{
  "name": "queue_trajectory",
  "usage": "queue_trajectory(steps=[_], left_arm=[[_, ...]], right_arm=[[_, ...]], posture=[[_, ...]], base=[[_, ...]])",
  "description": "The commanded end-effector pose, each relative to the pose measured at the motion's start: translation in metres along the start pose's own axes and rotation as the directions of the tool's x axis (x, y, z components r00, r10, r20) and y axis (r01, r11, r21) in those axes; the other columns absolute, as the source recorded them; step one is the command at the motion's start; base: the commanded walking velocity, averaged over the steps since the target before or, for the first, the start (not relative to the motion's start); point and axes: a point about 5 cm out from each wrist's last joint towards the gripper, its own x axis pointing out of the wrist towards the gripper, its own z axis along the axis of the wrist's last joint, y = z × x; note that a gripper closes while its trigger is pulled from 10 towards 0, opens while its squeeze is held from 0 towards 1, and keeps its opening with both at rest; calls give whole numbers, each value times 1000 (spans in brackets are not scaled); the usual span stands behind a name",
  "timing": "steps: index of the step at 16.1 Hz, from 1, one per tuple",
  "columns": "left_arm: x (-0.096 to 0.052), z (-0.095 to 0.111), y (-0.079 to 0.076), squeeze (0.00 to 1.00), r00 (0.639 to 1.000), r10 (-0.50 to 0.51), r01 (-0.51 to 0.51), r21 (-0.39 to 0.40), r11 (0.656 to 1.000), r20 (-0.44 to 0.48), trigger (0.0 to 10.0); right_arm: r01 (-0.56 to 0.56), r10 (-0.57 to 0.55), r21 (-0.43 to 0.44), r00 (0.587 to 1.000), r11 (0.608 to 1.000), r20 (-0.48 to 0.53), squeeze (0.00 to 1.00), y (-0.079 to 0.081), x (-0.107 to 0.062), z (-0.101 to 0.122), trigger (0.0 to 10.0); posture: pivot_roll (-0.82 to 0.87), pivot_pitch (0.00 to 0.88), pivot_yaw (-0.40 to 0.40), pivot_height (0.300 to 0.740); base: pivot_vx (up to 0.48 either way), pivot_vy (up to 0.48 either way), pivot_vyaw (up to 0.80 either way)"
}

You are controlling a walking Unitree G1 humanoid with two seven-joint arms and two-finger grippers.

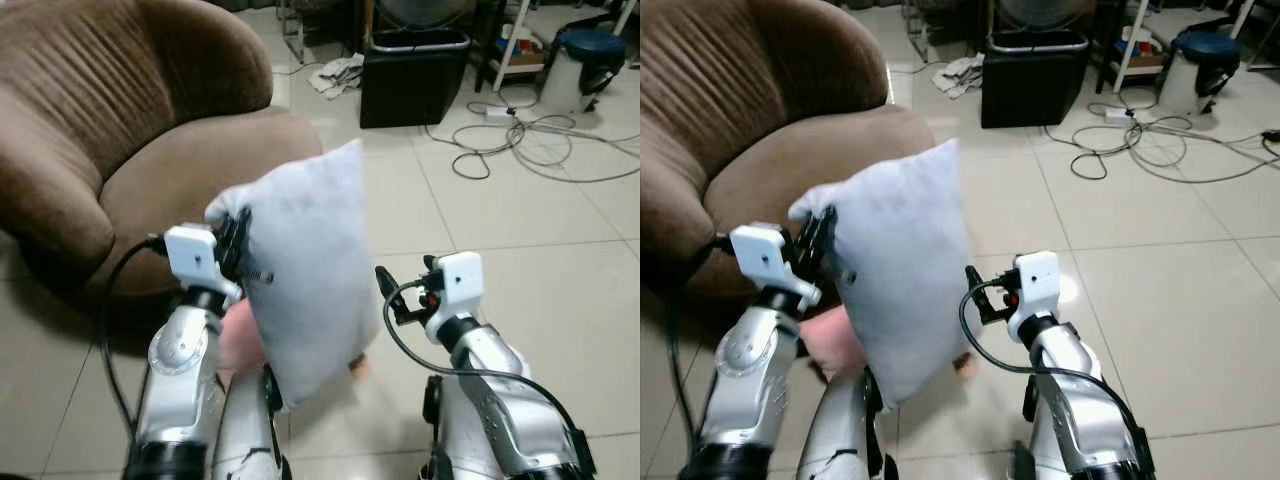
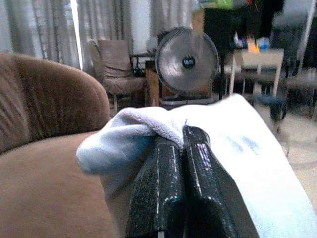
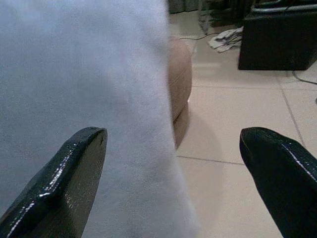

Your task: Move the pillow to the sofa from floor

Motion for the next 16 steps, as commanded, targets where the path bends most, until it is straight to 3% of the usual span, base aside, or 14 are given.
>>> queue_trajectory(steps=[1,3,4,5,6,10,11,13,16], left_arm=[[3,17,3,0,997,20,-23,40,999,76,0],[0,19,-1,0,998,25,-27,25,999,63,353],[0,18,-1,0,998,23,-24,28,999,54,1765],[-1,18,-2,0,999,20,-21,33,999,47,3961],[0,17,-4,0,1000,28,-28,42,999,7,10000],[-1,8,-6,0,994,75,-71,46,996,-77,10000],[-4,3,-9,0,989,69,-61,63,996,-134,10000],[-6,4,-12,0,991,27,-20,53,998,-130,10000],[-4,9,-13,0,993,36,-24,107,994,-111,10000]], right_arm=[[27,-27,-18,999,999,42,0,-4,7,9,10000],[41,-39,-29,997,999,69,0,-10,13,14,10000],[37,-35,-32,997,999,70,0,-10,14,15,10000],[33,-30,-35,997,999,73,0,-8,15,16,10000],[8,-5,-40,997,999,82,0,-3,17,19,10000],[5,-2,-46,997,999,82,0,-4,19,20,10000],[4,0,-51,997,999,82,0,-5,19,20,10000],[6,-2,-53,996,999,85,0,-6,19,21,10000],[10,-5,-46,995,999,98,0,-5,22,25,10000]], posture=[[50,0,77,606],[65,0,70,626],[74,0,61,631],[79,0,50,636],[83,0,40,651],[89,0,31,686],[90,0,29,701],[92,0,28,721],[92,0,27,740]], base=[[0,0,0],[0,0,0],[0,0,0],[0,0,0],[0,0,0],[0,0,0],[0,0,0],[0,0,0],[0,0,0]])
